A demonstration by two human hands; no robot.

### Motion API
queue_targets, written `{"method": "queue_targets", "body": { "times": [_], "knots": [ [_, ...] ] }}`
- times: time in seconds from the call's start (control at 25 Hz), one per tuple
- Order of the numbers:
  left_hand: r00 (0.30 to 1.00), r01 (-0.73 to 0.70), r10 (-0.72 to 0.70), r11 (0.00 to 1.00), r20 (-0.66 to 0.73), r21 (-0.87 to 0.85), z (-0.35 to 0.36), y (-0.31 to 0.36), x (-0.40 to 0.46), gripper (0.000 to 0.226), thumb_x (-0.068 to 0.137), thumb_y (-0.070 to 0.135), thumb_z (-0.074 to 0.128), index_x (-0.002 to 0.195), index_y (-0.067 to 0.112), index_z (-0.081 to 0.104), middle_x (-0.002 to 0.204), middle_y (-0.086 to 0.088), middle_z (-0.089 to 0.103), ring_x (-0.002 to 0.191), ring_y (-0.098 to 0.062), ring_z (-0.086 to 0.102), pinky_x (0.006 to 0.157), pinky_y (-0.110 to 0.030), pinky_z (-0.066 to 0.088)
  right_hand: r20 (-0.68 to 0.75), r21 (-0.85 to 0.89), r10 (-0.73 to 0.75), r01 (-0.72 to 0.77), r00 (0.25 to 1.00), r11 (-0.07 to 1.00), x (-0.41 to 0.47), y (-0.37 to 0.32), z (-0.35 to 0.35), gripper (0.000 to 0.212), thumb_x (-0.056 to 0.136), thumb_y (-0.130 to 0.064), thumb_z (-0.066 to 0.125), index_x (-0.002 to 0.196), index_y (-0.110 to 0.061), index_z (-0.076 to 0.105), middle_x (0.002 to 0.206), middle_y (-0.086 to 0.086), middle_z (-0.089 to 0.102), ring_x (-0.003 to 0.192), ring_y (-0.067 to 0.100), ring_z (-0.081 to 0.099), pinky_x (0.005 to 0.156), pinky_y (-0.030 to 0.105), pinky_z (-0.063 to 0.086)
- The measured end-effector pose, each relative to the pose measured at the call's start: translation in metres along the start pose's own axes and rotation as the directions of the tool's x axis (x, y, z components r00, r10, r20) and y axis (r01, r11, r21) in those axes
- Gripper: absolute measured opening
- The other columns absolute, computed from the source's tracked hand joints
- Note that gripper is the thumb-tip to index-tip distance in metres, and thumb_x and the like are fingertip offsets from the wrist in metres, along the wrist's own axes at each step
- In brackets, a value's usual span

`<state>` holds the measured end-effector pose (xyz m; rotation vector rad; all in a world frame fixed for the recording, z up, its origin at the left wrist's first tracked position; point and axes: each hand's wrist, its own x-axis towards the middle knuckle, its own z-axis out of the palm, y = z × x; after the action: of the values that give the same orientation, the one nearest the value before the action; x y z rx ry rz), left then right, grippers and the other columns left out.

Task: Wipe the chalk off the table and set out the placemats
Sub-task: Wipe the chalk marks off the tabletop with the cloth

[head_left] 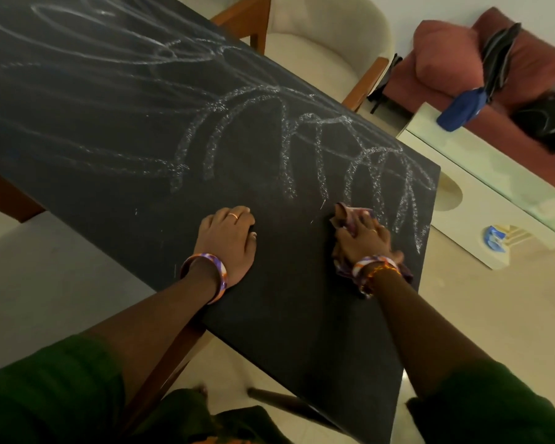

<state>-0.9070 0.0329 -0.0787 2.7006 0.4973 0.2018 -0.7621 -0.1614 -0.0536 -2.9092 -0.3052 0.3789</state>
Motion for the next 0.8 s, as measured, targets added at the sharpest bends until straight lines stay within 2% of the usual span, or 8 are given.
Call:
{"method": "queue_targets", "body": {
  "times": [0.08, 0.16, 0.28, 0.36, 0.44, 0.56, 0.68, 0.8],
  "knots": [
    [1.000, 0.000, 0.000, 1.000, -0.013, 0.012, 0.001, 0.001, 0.001, 0.034, 0.096, 0.030, 0.039, 0.127, 0.019, 0.045, 0.138, 0.000, 0.040, 0.128, -0.016, 0.035, 0.106, -0.033, 0.026, 0.005, 0.066, 0.179, -0.179, 0.984, 0.982, 0.003, 0.026, -0.012, 0.055, 0.094, -0.055, 0.034, 0.146, -0.044, 0.022, 0.158, -0.009, 0.014, 0.143, 0.030, 0.010, 0.108, 0.065, 0.010],
    [1.000, 0.007, -0.007, 1.000, -0.012, 0.026, 0.002, 0.002, 0.003, 0.034, 0.095, 0.031, 0.039, 0.127, 0.019, 0.044, 0.137, 0.000, 0.040, 0.127, -0.017, 0.036, 0.105, -0.034, 0.027, 0.019, 0.061, 0.200, -0.201, 0.980, 0.978, 0.000, 0.015, -0.011, 0.053, 0.093, -0.057, 0.032, 0.145, -0.045, 0.025, 0.157, -0.008, 0.017, 0.142, 0.032, 0.012, 0.107, 0.064, 0.012],
    [1.000, 0.018, -0.019, 0.999, 0.015, 0.046, 0.003, 0.003, 0.004, 0.035, 0.095, 0.032, 0.038, 0.128, 0.020, 0.043, 0.139, 0.000, 0.037, 0.128, -0.018, 0.034, 0.106, -0.035, 0.027, 0.026, -0.009, -0.055, 0.056, 0.998, 0.998, -0.017, -0.045, 0.009, 0.052, 0.093, -0.058, 0.034, 0.143, -0.045, 0.029, 0.156, -0.011, 0.017, 0.142, 0.027, 0.011, 0.102, 0.065, 0.014],
    [1.000, 0.018, -0.020, 0.998, 0.022, 0.056, 0.003, 0.002, 0.004, 0.037, 0.095, 0.032, 0.039, 0.129, 0.019, 0.043, 0.140, 0.000, 0.037, 0.129, -0.018, 0.034, 0.106, -0.035, 0.027, 0.088, -0.101, -0.276, 0.284, 0.957, 0.954, -0.031, -0.076, 0.026, 0.054, 0.093, -0.055, 0.037, 0.145, -0.044, 0.024, 0.158, -0.013, 0.011, 0.143, 0.025, 0.007, 0.103, 0.064, 0.014],
    [1.000, 0.018, -0.019, 0.999, 0.019, 0.044, 0.002, 0.001, 0.004, 0.036, 0.095, 0.032, 0.039, 0.129, 0.020, 0.043, 0.140, 0.000, 0.038, 0.129, -0.018, 0.034, 0.107, -0.035, 0.026, 0.097, -0.125, -0.328, 0.338, 0.940, 0.933, -0.025, -0.070, 0.025, 0.056, 0.093, -0.055, 0.038, 0.146, -0.045, 0.021, 0.158, -0.015, 0.009, 0.144, 0.022, 0.006, 0.104, 0.063, 0.014],
    [1.000, 0.018, -0.018, 1.000, 0.005, 0.022, 0.002, 0.000, 0.003, 0.034, 0.096, 0.031, 0.038, 0.127, 0.021, 0.045, 0.140, 0.002, 0.038, 0.130, -0.016, 0.033, 0.108, -0.034, 0.024, 0.004, -0.012, -0.066, 0.066, 0.998, 0.998, -0.003, -0.009, 0.008, 0.058, 0.093, -0.057, 0.036, 0.146, -0.047, 0.017, 0.158, -0.015, 0.007, 0.145, 0.024, 0.005, 0.106, 0.064, 0.010],
    [1.000, 0.021, -0.021, 0.999, 0.003, 0.029, 0.004, 0.001, 0.004, 0.034, 0.096, 0.032, 0.038, 0.127, 0.021, 0.044, 0.141, 0.002, 0.037, 0.131, -0.017, 0.033, 0.108, -0.035, 0.024, -0.022, 0.064, 0.262, -0.260, 0.965, 0.963, -0.001, 0.045, -0.002, 0.066, 0.093, -0.063, 0.032, 0.150, -0.042, 0.005, 0.160, -0.008, -0.001, 0.145, 0.030, -0.004, 0.111, 0.061, 0.004],
    [1.000, 0.021, -0.022, 0.999, 0.020, 0.042, 0.004, 0.001, 0.006, 0.035, 0.095, 0.032, 0.038, 0.128, 0.020, 0.043, 0.140, 0.000, 0.036, 0.130, -0.018, 0.033, 0.108, -0.037, 0.026, -0.062, -0.017, 0.186, -0.187, 0.981, 0.982, -0.012, 0.020, 0.014, 0.071, 0.092, -0.064, 0.028, 0.152, -0.034, 0.002, 0.160, -0.002, -0.007, 0.145, 0.029, -0.012, 0.112, 0.061, -0.002]
  ]
}}
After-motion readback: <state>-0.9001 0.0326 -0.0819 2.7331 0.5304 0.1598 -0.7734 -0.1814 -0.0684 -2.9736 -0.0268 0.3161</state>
